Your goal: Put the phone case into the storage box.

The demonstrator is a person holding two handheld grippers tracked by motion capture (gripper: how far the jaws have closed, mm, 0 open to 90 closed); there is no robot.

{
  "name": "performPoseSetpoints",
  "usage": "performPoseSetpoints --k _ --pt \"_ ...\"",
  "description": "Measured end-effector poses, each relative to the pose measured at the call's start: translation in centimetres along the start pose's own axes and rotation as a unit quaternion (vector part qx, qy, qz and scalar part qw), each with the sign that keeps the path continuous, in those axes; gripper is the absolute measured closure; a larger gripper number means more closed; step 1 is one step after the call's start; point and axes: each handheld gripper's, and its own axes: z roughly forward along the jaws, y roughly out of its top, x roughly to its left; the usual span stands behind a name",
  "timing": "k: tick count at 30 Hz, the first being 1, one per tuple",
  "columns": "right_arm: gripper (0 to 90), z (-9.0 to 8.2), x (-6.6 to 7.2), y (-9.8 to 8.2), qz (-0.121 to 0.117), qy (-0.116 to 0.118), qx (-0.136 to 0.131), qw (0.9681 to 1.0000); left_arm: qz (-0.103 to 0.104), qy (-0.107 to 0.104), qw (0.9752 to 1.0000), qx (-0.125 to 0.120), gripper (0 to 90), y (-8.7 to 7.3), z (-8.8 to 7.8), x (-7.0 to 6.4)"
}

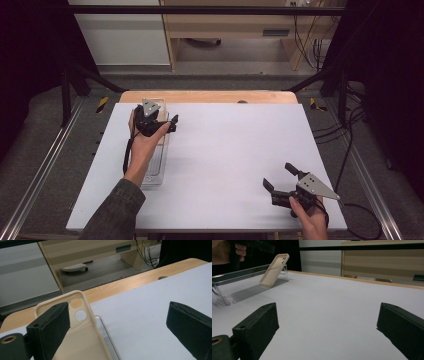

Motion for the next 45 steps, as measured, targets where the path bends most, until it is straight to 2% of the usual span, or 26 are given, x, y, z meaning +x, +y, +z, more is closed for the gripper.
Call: performPoseSetpoints --k 9,19,30,32,38,45 --pt "3.6 0.0 0.0 0.0 -0.001 -0.002 0.0 1.0 0.016 -0.02 0.9996 -0.009 4.7 0.3 -1.2 -1.1" --pt "3.4 0.0 0.0 0.0 -0.001 -0.003 0.0 1.0 0.031 -0.048 0.9982 -0.018 3.4 0.3 -1.8 -3.0" --pt "3.0 0.0 0.1 0.0 -0.003 -0.004 -0.001 1.0 0.045 -0.075 0.9956 -0.033 3.4 0.5 -3.1 -5.0" --pt "3.0 0.0 0.1 0.0 -0.004 -0.004 -0.001 1.0 0.058 -0.076 0.9947 -0.039 3.4 0.5 -3.4 -5.3" --pt "3.0 0.0 0.1 0.0 -0.005 -0.003 -0.002 1.0 0.069 -0.089 0.9924 -0.05 3.4 0.3 -4.1 -6.7" --pt "3.0 0.0 0.1 0.0 -0.004 -0.003 0.0 1.0 0.067 -0.11 0.9902 -0.055 3.4 -0.1 -4.9 -8.0"
